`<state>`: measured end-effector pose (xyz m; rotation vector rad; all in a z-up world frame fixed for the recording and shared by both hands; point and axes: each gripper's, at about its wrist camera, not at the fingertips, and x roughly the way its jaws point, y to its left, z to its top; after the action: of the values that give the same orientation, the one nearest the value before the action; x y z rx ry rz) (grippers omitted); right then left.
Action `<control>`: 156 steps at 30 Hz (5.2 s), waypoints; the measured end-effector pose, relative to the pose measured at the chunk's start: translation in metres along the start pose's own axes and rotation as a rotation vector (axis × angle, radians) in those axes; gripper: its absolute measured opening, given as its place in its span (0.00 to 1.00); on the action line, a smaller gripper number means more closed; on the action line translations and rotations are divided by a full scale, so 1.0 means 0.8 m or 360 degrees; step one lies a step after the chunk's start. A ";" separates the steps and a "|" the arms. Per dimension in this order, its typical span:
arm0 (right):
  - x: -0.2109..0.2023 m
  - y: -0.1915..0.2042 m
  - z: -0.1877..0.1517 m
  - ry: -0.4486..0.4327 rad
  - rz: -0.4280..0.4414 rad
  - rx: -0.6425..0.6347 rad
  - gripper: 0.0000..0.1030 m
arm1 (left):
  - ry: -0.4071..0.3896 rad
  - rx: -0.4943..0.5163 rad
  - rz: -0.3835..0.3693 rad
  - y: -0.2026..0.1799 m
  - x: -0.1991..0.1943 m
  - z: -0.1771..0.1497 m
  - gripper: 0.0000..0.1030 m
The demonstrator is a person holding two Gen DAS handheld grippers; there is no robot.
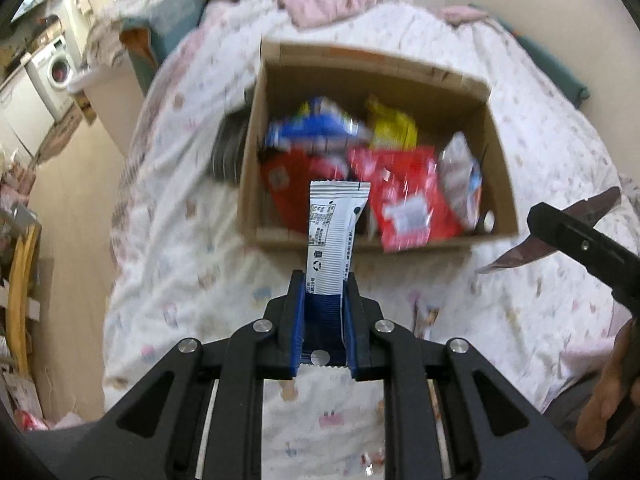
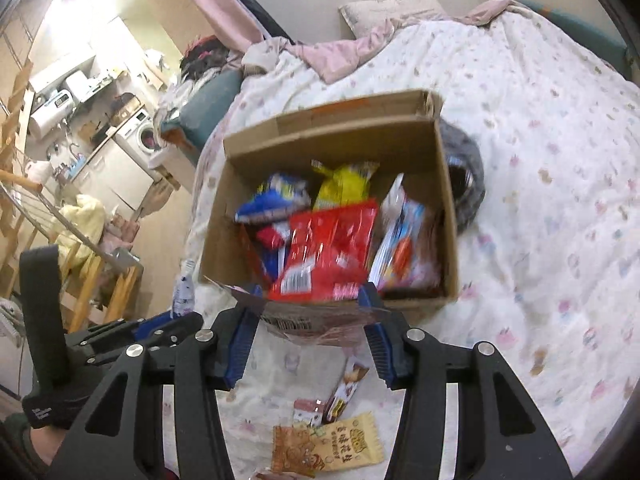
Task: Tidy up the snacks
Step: 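Carry the pink packet and white-and-blue bar over the box, then lower both items into the box and open both grippers, then move both grippers down to the snacks beside the box, then grasp the yellow peanut bag with the right gripper while the left grasps the chocolate bar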
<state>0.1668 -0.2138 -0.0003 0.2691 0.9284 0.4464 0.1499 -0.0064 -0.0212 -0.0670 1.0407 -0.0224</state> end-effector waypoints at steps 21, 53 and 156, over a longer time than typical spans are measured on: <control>0.116 -0.043 0.085 0.0182 -0.0088 -0.0003 0.51 | 0.0025 0.0038 0.0013 -0.009 0.088 0.089 0.14; 0.113 -0.049 0.088 0.0008 -0.0073 0.0071 0.89 | -0.0026 -0.0040 -0.0042 -0.003 0.099 0.109 0.78; 0.053 -0.025 -0.106 0.0520 0.0027 -0.0118 0.23 | 0.0292 -0.0171 -0.0071 0.007 0.057 -0.049 0.78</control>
<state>0.1248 -0.2078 -0.0873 0.1377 1.2262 0.5494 0.1392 -0.0048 -0.0805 -0.1886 1.2237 -0.0135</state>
